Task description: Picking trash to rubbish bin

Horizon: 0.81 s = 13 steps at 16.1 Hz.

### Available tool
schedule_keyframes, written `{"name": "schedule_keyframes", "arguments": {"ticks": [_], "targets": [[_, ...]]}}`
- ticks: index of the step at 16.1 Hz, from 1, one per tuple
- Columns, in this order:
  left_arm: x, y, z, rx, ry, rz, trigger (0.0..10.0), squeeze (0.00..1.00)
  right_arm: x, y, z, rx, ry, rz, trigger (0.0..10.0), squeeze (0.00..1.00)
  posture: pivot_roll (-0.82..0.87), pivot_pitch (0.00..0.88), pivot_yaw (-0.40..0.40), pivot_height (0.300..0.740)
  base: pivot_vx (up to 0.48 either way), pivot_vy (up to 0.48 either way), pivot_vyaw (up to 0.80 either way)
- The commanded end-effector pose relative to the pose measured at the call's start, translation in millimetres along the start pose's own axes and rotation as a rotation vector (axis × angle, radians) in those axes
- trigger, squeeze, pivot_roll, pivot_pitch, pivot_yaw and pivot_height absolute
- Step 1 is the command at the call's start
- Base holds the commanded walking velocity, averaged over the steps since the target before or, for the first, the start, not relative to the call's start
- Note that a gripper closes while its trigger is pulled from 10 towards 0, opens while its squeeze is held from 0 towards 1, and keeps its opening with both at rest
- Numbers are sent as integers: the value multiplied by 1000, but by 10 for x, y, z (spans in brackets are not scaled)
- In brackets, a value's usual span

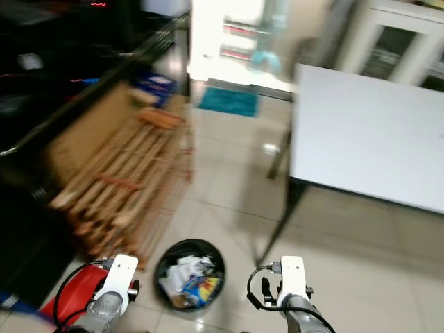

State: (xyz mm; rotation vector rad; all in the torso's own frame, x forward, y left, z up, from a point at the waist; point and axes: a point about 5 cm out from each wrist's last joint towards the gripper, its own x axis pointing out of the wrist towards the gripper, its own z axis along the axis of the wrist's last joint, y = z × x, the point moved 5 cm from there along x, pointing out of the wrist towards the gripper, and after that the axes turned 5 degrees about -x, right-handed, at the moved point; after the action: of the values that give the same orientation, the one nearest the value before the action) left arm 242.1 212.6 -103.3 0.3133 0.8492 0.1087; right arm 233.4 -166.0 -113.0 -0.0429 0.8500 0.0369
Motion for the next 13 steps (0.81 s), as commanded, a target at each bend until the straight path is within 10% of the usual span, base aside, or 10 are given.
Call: {"name": "schedule_keyframes", "arguments": {"ticks": [1,13], "targets": [[-6,-36,-2,18,1,5,10000,0,-1,-36,0,10,3,-4,10000,0,-44,2,-99,740,0,-300,0],[-4,-16,2,4,4,23,10000,0,2,-36,13,20,-1,-5,10000,0,-49,45,-105,740,0,-305,-200]]}}
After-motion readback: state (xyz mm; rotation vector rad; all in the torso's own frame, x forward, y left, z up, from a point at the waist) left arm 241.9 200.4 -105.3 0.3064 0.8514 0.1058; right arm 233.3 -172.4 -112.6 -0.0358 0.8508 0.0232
